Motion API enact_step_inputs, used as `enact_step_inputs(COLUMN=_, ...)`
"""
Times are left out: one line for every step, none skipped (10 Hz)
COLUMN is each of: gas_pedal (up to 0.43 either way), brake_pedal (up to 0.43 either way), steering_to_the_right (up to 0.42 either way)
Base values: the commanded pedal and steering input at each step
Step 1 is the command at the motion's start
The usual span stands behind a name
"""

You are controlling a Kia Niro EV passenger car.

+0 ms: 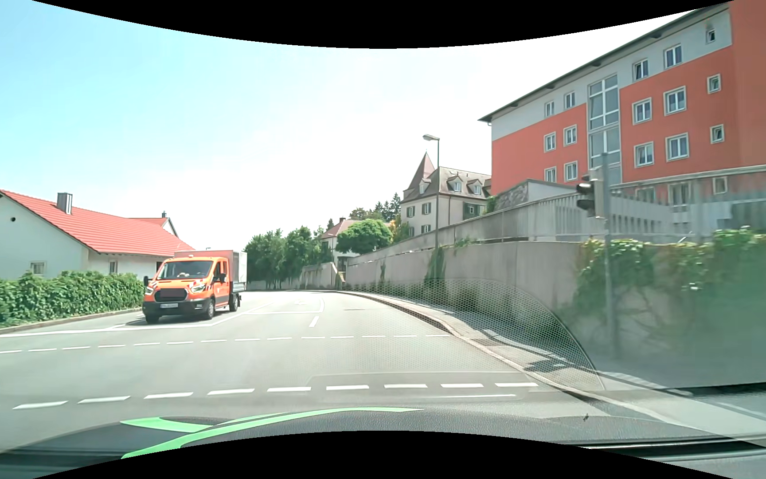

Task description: Follow the waypoints while adhering to traffic rules and regulations

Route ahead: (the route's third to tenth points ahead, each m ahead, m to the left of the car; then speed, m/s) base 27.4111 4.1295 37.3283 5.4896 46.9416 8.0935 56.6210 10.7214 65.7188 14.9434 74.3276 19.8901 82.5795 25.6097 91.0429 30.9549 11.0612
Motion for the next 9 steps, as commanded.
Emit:
enact_step_inputs(gas_pedal=0.22, brake_pedal=0.0, steering_to_the_right=-0.042)
enact_step_inputs(gas_pedal=0.209, brake_pedal=0.0, steering_to_the_right=-0.04)
enact_step_inputs(gas_pedal=0.197, brake_pedal=0.0, steering_to_the_right=-0.037)
enact_step_inputs(gas_pedal=0.177, brake_pedal=0.0, steering_to_the_right=-0.035)
enact_step_inputs(gas_pedal=0.169, brake_pedal=0.0, steering_to_the_right=-0.035)
enact_step_inputs(gas_pedal=0.15, brake_pedal=0.0, steering_to_the_right=-0.034)
enact_step_inputs(gas_pedal=0.138, brake_pedal=0.0, steering_to_the_right=-0.034)
enact_step_inputs(gas_pedal=0.138, brake_pedal=0.0, steering_to_the_right=-0.034)
enact_step_inputs(gas_pedal=0.138, brake_pedal=0.0, steering_to_the_right=-0.031)
